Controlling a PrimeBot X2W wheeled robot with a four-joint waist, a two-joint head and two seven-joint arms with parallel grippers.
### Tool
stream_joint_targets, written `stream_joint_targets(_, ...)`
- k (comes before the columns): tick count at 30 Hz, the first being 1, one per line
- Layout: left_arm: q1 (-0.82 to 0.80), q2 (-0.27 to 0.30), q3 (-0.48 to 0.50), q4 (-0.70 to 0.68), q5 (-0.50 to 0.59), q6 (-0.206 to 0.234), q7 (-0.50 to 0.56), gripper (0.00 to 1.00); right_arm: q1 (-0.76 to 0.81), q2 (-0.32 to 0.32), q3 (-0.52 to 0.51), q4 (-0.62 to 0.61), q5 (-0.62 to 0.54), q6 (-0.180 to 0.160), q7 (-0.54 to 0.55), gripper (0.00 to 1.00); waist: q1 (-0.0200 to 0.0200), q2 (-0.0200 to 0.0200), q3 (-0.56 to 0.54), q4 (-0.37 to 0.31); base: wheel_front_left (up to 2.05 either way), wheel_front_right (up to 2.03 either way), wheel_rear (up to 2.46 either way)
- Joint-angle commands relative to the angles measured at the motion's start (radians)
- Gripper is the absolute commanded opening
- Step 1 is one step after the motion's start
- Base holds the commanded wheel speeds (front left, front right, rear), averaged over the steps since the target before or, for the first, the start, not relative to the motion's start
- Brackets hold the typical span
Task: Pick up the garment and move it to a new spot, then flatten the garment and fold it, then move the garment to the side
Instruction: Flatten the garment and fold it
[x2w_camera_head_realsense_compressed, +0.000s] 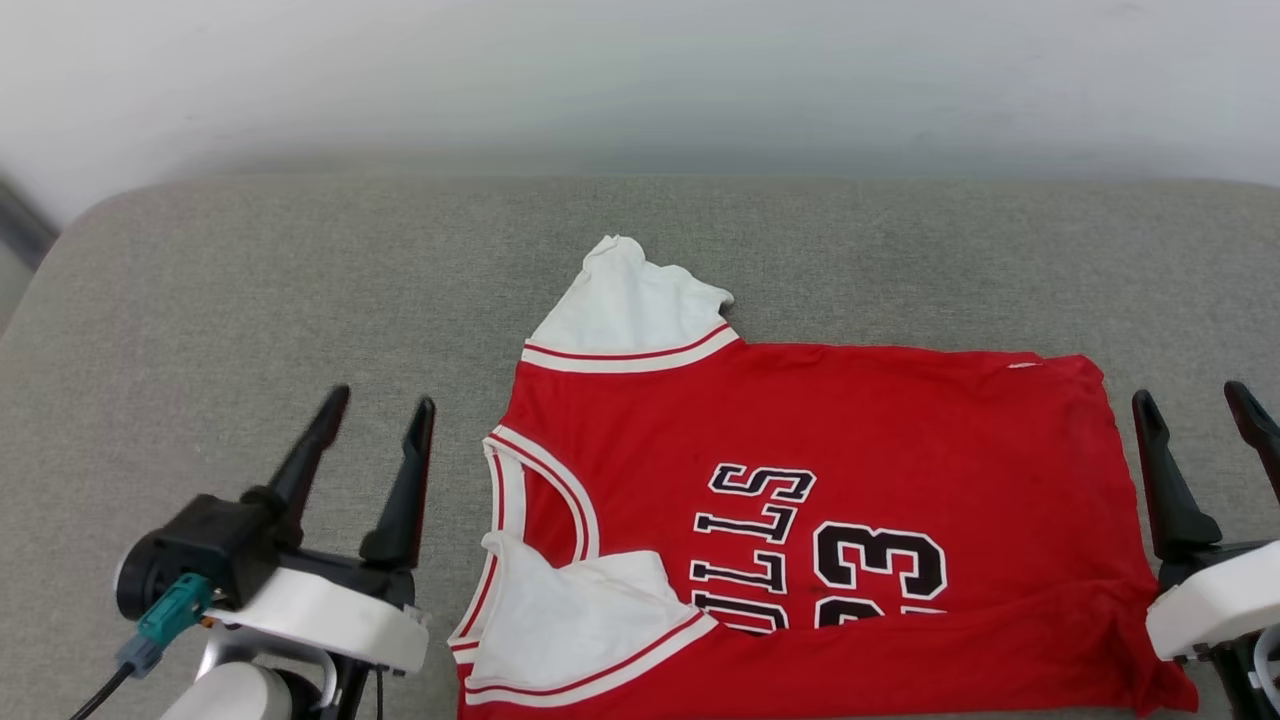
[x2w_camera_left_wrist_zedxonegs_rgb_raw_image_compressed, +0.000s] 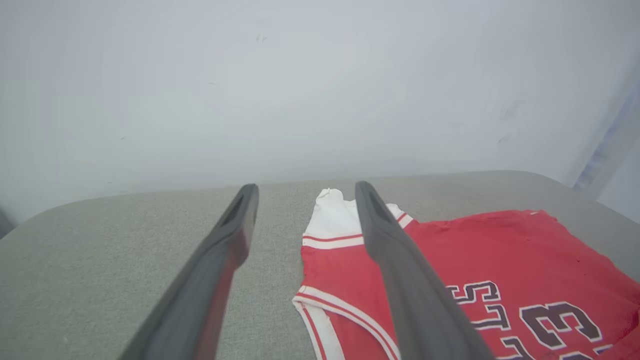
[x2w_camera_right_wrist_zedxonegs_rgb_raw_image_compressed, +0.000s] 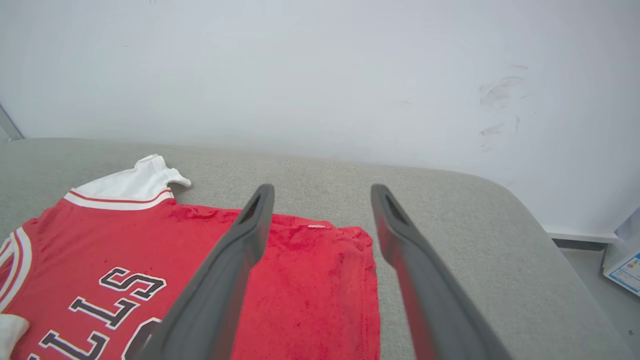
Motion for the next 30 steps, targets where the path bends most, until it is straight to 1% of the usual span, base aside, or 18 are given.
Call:
stream_joint_targets(1,0.011,-0.025,0.036,-0.017,0.033,-0.001,-0.006,1.00,0.012,0.018,0.006,-0.014,-0.013,-0.001,-0.050,1.00,0.0000,-0.0001,-0.002,-0.006,0.00,0.00,0.00)
stream_joint_targets(2,0.042,-0.080,0.115,-0.045,0.081,-0.023,-0.005,1.00,0.014,0.057,0.001,-0.030,-0.024,-0.001,-0.141,1.00,0.0000,-0.0001,-0.003,-0.014,0.00,0.00,0.00)
stream_joint_targets(7,0.063,-0.144,0.189,-0.043,0.141,-0.081,-0.005,1.00,0.016,0.088,0.029,-0.049,-0.042,-0.001,-0.243,1.00,0.0000,-0.0001,0.007,-0.038,0.00,0.00,0.00)
stream_joint_targets(10,0.047,-0.169,0.218,-0.027,0.158,-0.115,-0.005,1.00,0.022,0.108,0.034,-0.039,-0.047,-0.001,-0.270,1.00,0.0000,-0.0001,0.021,-0.053,0.00,0.00,0.00)
stream_joint_targets(11,0.013,-0.163,0.229,-0.002,0.169,-0.151,-0.005,1.00,0.019,0.126,0.031,-0.030,-0.038,-0.001,-0.290,1.00,0.0000,-0.0001,0.044,-0.068,0.00,0.00,0.00)
stream_joint_targets(13,-0.029,-0.145,0.216,0.018,0.176,-0.180,0.014,1.00,0.009,0.138,0.023,-0.028,-0.030,-0.001,-0.300,1.00,0.0000,-0.0001,0.067,-0.078,0.00,0.00,0.00)
stream_joint_targets(15,-0.091,-0.114,0.203,0.037,0.180,-0.211,0.068,1.00,-0.006,0.145,0.032,-0.034,-0.031,-0.001,-0.308,1.00,0.0000,-0.0001,0.099,-0.091,0.00,0.00,0.00)
stream_joint_targets(18,-0.205,-0.049,0.179,0.071,0.201,-0.255,0.193,1.00,-0.026,0.152,0.043,-0.031,-0.031,-0.001,-0.313,1.00,0.0000,-0.0001,0.150,-0.119,0.00,0.00,0.00)
stream_joint_targets(19,-0.250,-0.025,0.172,0.086,0.204,-0.267,0.252,1.00,-0.037,0.155,0.045,-0.029,-0.026,-0.001,-0.314,1.00,0.0000,-0.0001,0.169,-0.131,0.00,0.00,0.00)
stream_joint_targets(24,-0.484,0.055,0.115,0.145,0.176,-0.346,0.535,1.00,-0.080,0.162,0.054,-0.011,-0.017,-0.001,-0.325,1.00,0.0000,-0.0001,0.244,-0.184,0.00,0.00,0.00)
stream_joint_targets(27,-0.626,0.079,0.074,0.195,0.119,-0.368,0.689,1.00,-0.100,0.164,0.071,0.005,-0.009,-0.001,-0.336,1.00,0.0000,-0.0001,0.280,-0.218,0.00,0.00,0.00)
stream_joint_targets(30,-0.740,0.111,0.021,0.234,0.056,-0.373,0.864,1.00,-0.113,0.163,0.097,0.024,0.012,-0.001,-0.346,1.00,0.0000,-0.0001,0.313,-0.257,0.00,0.00,0.00)
